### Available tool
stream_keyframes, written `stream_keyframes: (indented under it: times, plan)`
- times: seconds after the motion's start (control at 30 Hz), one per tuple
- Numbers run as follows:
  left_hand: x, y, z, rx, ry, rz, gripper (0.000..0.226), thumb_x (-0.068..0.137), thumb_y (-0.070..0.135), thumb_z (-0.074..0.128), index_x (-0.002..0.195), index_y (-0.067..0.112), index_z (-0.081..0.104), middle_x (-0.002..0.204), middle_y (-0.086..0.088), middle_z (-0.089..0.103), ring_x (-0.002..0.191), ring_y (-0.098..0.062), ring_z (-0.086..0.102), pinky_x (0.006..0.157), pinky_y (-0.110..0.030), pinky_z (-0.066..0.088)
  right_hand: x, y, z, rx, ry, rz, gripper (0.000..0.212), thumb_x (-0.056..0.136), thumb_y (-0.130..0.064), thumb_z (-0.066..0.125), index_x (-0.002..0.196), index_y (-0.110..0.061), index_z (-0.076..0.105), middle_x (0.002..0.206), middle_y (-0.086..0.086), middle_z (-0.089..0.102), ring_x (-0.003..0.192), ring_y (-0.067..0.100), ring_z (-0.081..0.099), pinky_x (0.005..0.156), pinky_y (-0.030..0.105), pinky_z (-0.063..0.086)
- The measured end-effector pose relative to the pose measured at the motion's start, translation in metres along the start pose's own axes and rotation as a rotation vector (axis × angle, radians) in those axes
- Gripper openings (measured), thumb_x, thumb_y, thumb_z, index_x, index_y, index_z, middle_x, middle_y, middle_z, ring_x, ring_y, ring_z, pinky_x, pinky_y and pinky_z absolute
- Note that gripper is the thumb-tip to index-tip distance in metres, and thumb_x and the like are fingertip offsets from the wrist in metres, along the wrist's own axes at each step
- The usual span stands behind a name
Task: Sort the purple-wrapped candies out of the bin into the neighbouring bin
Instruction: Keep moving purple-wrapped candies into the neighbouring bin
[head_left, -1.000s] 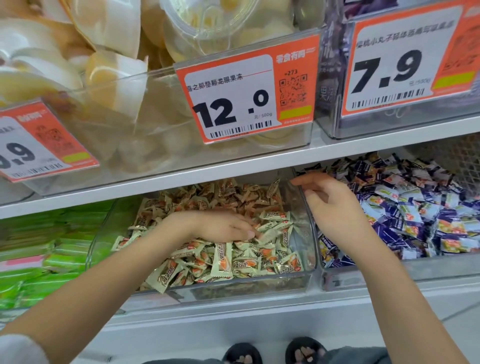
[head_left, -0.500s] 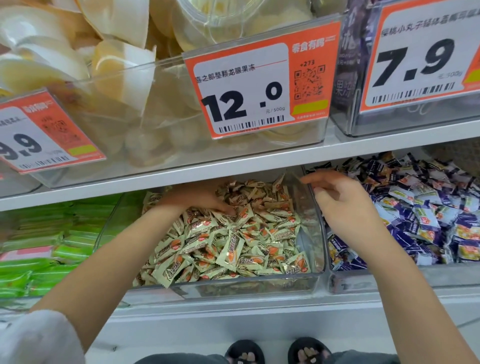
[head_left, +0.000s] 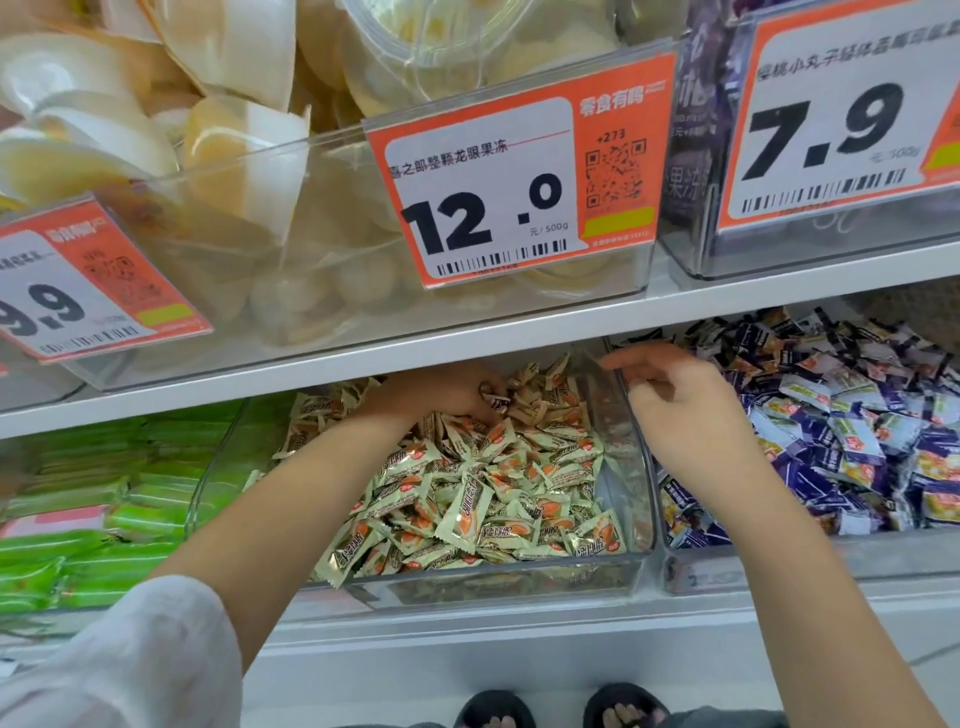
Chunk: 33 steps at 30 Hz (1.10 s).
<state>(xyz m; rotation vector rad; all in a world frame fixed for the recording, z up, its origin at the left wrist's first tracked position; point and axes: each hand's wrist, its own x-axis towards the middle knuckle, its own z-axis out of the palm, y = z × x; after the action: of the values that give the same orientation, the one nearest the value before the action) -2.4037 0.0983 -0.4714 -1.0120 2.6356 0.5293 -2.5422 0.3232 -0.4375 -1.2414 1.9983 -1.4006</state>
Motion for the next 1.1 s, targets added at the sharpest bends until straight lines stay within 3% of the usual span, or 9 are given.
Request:
stream_keyframes:
  times: [0.13, 0.27, 0.4, 0.53, 0.63, 0.73, 0.9, 1.0, 1.1]
  plan:
    - [-0.02, 0.0, -0.007, -0.198, 0.046, -0.016, 0.041, 0.079, 0.037, 0.073, 0.115, 0.028, 0.059, 0.129, 0.011, 0.051, 0.117, -0.01, 0.046, 0.089, -0.018, 0.03, 0.0, 0.001, -0.001, -0.001, -0.014, -0.009, 0.034, 0.092, -0.003, 0.044, 0.101, -0.029, 0.063, 0.093, -0.003, 0.068, 0.082, 0.029, 0.063, 0.066, 0.026, 0.049]
    - [-0.062, 0.012, -0.013, -0.445, 0.143, -0.023, 0.026, 0.073, 0.042, 0.076, 0.09, 0.046, 0.058, 0.076, 0.039, 0.055, 0.066, 0.018, 0.052, 0.059, 0.005, 0.034, 0.001, 0.001, -0.001, -0.004, -0.01, -0.026, 0.034, 0.093, -0.002, 0.043, 0.1, -0.028, 0.063, 0.09, -0.005, 0.067, 0.074, 0.026, 0.062, 0.052, 0.02, 0.044]
    - [-0.091, 0.024, -0.009, -0.341, 0.257, -0.034, 0.022, 0.072, 0.043, 0.077, 0.087, 0.049, 0.062, 0.11, 0.029, 0.051, 0.095, 0.005, 0.052, 0.081, -0.013, 0.041, -0.001, 0.002, -0.002, 0.005, -0.019, -0.05, 0.033, 0.094, -0.003, 0.042, 0.1, -0.028, 0.063, 0.086, 0.001, 0.068, 0.044, 0.011, 0.047, 0.041, 0.02, 0.037]
    - [-0.116, 0.03, 0.003, -0.363, 0.454, -0.04, 0.022, 0.082, 0.031, 0.071, 0.104, 0.032, 0.07, 0.114, 0.016, 0.06, 0.078, 0.015, 0.056, 0.054, 0.0, 0.038, -0.001, 0.001, -0.003, 0.004, 0.014, -0.071, 0.031, 0.092, -0.004, 0.046, 0.098, -0.029, 0.065, 0.089, -0.002, 0.069, 0.067, 0.016, 0.06, 0.062, 0.023, 0.049]
    - [-0.132, 0.039, 0.017, -0.437, 0.666, -0.075, 0.021, 0.084, 0.031, 0.068, 0.105, 0.034, 0.068, 0.11, 0.017, 0.062, 0.073, 0.012, 0.054, 0.063, 0.003, 0.039, -0.006, -0.01, -0.002, 0.008, 0.143, -0.178, 0.032, 0.088, -0.003, 0.051, 0.092, -0.032, 0.065, 0.084, -0.018, 0.064, 0.075, 0.009, 0.058, 0.062, 0.008, 0.042]
    - [-0.143, 0.053, 0.033, -0.564, 0.8, -0.092, 0.027, 0.083, 0.031, 0.068, 0.111, 0.027, 0.068, 0.105, 0.022, 0.061, 0.076, 0.019, 0.056, 0.071, 0.003, 0.041, -0.013, -0.02, -0.001, 0.036, 0.272, -0.373, 0.032, 0.085, -0.002, 0.056, 0.09, -0.031, 0.068, 0.081, -0.008, 0.067, 0.073, 0.011, 0.058, 0.064, 0.021, 0.047]
    - [-0.147, 0.077, 0.047, -0.887, 0.784, -0.036, 0.038, 0.071, 0.023, 0.08, 0.102, 0.033, 0.06, 0.085, 0.01, 0.074, 0.076, -0.009, 0.071, 0.072, -0.032, 0.058, -0.022, -0.027, 0.01, 0.031, -0.128, -0.357, 0.032, 0.085, -0.019, 0.066, 0.11, -0.038, 0.064, 0.09, -0.01, 0.063, 0.07, 0.001, 0.061, 0.065, 0.018, 0.054]
    - [-0.145, 0.084, 0.048, -0.861, 0.796, 0.014, 0.044, 0.071, 0.024, 0.082, 0.1, 0.034, 0.051, 0.079, 0.013, 0.073, 0.075, -0.005, 0.07, 0.072, -0.032, 0.057, -0.023, -0.027, 0.021, -0.043, -0.305, -0.345, 0.036, 0.083, -0.024, 0.07, 0.115, -0.038, 0.065, 0.096, -0.013, 0.061, 0.08, -0.002, 0.06, 0.073, 0.02, 0.053]
    - [-0.146, 0.089, 0.05, -0.839, 0.78, 0.1, 0.047, 0.071, 0.021, 0.081, 0.099, 0.036, 0.046, 0.076, 0.016, 0.072, 0.073, -0.001, 0.069, 0.066, -0.016, 0.053, -0.024, -0.028, 0.026, 0.021, -0.271, -0.299, 0.02, 0.082, -0.012, 0.072, 0.095, -0.026, 0.075, 0.088, -0.012, 0.065, 0.078, 0.007, 0.063, 0.074, 0.03, 0.055]
